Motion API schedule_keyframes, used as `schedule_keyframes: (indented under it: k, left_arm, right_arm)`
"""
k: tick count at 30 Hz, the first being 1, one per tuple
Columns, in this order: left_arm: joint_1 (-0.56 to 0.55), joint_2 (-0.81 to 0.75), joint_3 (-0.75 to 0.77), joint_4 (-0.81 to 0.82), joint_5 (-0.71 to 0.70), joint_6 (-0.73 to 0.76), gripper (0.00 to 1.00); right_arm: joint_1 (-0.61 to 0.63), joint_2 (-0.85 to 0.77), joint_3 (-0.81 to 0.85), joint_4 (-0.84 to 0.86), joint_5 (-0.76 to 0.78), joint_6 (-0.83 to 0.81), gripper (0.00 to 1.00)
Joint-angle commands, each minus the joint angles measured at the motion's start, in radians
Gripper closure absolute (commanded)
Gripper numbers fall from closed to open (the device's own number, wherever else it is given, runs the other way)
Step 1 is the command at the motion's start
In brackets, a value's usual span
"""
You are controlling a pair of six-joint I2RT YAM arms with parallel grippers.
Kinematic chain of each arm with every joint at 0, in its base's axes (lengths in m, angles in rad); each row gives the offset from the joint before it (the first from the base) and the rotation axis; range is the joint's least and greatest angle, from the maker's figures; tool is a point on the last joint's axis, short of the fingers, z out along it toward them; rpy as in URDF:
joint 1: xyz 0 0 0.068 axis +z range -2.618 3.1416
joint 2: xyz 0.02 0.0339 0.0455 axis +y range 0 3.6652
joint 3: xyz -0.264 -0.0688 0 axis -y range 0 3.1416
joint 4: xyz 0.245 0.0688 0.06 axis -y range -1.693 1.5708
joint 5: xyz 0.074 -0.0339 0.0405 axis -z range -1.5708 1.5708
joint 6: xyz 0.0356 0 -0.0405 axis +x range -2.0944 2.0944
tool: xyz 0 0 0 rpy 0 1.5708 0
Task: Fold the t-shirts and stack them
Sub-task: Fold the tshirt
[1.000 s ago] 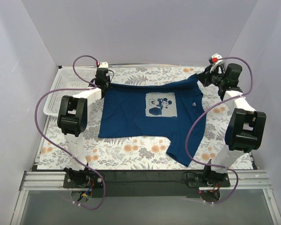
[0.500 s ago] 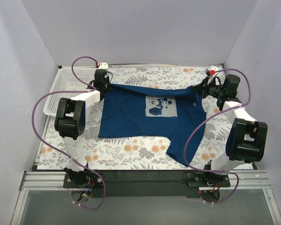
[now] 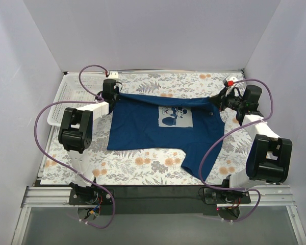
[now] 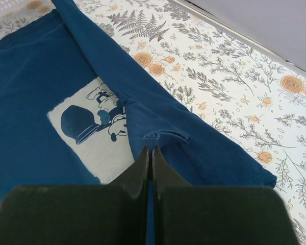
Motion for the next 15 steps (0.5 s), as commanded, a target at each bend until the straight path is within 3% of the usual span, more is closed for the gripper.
schedule_keyframes:
  k: [1,15]
  left_arm:
    - [-0.002,-0.064,-0.031,0.031,-0.019,0.024,1.0]
    - [-0.016,-0.049,-0.046,0.039,-0.038,0.047,1.0]
  right_arm:
    - [-0.004,-0.06,-0.008,0.01,-0.015,-0.026,0.99]
    - [-0.013,-0.08,-0.042,-0.018,-0.055,-0.055,0.99]
